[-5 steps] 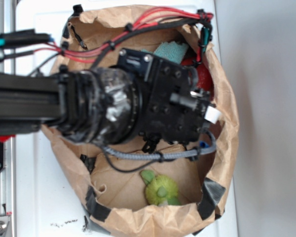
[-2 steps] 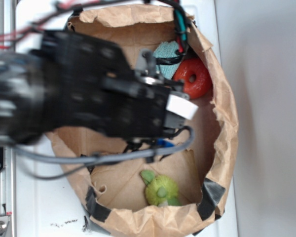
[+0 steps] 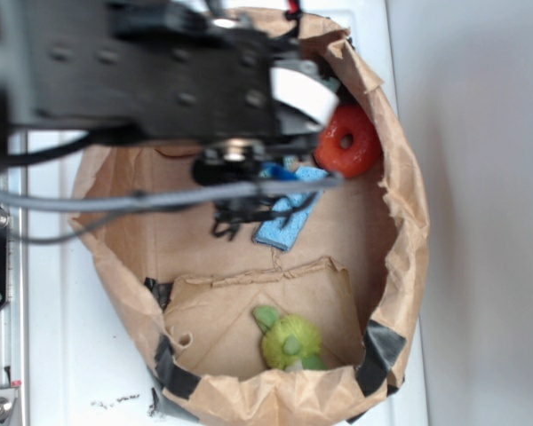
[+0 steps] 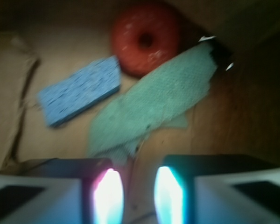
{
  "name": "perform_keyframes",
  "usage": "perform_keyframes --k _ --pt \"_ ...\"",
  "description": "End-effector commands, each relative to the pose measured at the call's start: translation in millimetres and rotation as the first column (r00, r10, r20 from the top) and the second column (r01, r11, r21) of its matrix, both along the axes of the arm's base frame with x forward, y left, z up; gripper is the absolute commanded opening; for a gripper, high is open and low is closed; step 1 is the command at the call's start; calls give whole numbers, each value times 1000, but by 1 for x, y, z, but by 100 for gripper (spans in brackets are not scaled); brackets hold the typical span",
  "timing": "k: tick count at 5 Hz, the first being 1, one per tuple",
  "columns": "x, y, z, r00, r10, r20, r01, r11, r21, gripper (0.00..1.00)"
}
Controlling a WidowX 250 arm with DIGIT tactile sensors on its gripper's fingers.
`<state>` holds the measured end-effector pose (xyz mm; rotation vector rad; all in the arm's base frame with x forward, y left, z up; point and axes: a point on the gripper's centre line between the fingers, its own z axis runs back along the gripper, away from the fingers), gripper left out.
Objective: Grab the blue cloth.
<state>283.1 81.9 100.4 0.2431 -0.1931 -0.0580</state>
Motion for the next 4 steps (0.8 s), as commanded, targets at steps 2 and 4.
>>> perform_keyframes --k 2,4 --pt "30 17 -27 992 -103 -66 111 984 141 100" --pt "42 6 -47 985 -144 -98 154 983 103 100"
